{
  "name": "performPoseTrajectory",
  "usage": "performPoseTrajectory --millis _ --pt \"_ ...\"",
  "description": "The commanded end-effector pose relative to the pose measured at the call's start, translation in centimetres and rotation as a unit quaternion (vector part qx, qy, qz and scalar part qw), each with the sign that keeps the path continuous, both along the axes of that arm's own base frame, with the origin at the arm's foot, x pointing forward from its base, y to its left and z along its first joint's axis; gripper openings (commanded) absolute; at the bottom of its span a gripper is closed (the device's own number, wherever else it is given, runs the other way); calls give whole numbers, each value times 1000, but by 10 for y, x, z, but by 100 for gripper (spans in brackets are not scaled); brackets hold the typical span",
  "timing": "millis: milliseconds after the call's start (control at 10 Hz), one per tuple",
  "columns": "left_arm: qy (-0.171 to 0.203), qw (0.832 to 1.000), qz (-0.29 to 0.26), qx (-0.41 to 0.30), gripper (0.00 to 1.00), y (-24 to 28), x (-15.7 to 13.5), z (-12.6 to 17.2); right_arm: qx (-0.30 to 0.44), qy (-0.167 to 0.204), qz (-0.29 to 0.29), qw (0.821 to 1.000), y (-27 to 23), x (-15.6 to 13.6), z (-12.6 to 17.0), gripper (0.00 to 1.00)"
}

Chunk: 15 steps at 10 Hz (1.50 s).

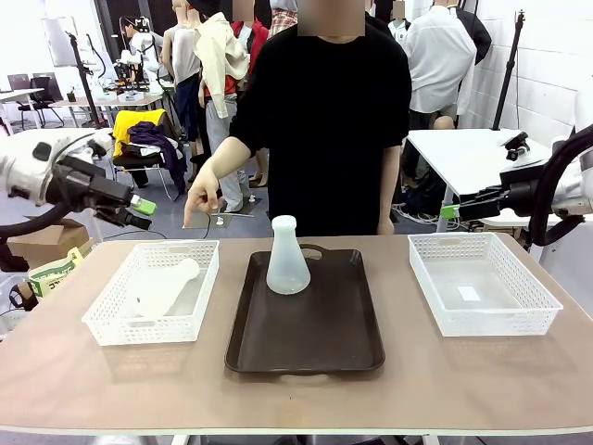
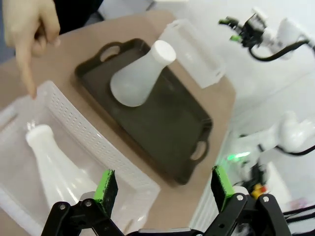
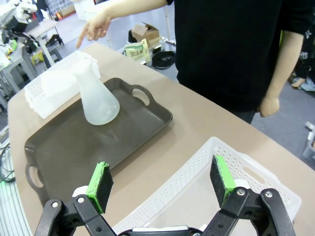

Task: Prepare the laboratory tools.
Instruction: Pick up the Big flask that the person points to.

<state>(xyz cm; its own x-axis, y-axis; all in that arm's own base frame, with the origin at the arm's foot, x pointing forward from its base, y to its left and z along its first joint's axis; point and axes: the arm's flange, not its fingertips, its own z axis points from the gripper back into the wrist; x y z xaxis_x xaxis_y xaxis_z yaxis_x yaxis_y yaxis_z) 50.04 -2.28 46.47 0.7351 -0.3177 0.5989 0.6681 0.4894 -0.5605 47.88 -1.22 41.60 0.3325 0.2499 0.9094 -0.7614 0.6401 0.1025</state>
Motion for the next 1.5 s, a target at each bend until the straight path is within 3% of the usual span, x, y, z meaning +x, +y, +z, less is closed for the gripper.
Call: performPoseTrajectory --millis 0,300,500,1100,1400 --pt "-45 989 -20 140 100 -28 20 -3 -8 9 -1 1000 0 0 1 100" --pt "-66 957 -48 280 100 -66 42 -9 -8 9 -1 1000 0 0 1 100" --pt "-62 938 -31 340 100 -86 56 -29 -8 9 -1 1000 0 0 1 100" --pt "-28 929 9 369 100 -105 83 -80 -8 9 -1 1000 0 0 1 100" --pt "-19 914 44 403 100 -112 97 -98 -8 9 -1 1000 0 0 1 100"
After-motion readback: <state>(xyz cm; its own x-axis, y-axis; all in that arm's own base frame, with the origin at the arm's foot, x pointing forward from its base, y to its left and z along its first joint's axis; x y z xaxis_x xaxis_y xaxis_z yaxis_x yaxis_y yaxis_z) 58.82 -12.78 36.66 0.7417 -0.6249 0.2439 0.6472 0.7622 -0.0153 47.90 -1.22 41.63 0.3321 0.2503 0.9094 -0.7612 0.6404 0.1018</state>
